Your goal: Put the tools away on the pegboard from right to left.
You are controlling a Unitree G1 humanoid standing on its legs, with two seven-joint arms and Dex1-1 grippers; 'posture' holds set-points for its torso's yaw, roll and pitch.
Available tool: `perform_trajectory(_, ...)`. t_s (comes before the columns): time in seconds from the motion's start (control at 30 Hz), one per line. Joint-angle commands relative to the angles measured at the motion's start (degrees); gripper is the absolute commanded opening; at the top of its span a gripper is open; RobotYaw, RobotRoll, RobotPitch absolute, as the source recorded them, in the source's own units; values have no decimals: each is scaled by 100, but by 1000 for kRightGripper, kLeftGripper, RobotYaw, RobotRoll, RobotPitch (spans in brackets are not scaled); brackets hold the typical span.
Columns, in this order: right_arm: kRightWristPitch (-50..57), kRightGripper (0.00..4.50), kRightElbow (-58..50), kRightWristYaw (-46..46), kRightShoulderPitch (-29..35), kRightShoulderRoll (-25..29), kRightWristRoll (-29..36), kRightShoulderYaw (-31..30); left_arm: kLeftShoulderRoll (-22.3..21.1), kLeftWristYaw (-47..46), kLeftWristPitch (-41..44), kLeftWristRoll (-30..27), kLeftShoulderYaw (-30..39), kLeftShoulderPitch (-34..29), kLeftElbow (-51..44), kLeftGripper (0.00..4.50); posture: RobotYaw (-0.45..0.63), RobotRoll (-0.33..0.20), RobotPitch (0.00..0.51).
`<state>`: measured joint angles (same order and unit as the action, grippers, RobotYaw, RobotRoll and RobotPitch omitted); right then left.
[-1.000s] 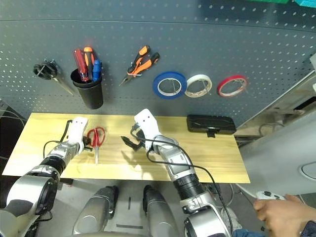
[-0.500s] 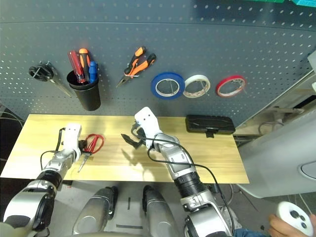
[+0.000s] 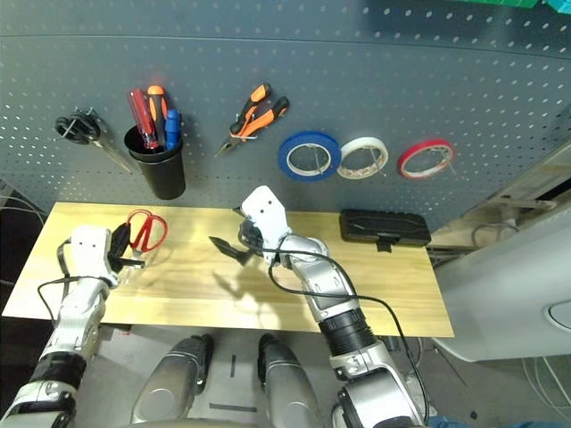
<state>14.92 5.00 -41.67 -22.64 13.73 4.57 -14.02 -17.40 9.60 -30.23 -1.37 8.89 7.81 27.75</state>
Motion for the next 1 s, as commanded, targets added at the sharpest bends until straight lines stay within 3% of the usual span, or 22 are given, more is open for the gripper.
perform_trajectory(0.03, 1, 4500, -158, -91, -25, -2, 107, -35, -100, 20, -493, -137, 180, -143, -196, 43, 124, 0, 208)
perform_trajectory(0.3, -94, 4500, -262, -100, -109, -51, 251, 33, -494, -295, -1108, -150, 702, 212, -483, 43, 123, 0, 203)
perform_trajectory(0.53, -165, 4500, -237, -77, -97, -17, 271, 36, -782, -475, -1136, -128, 943, 569, -900, 43, 125, 0, 199)
perform_trajectory(0.73, -208, 4500, -173, -54, -113, -17, 257, 36, -935, -317, -1005, -90, 797, 853, -1092, 43, 128, 0, 199)
perform_trajectory(1.0, -190, 4500, -137, 26, -154, -61, 250, 34, -833, -120, -611, -130, 531, 1150, -735, 43, 126, 0, 204)
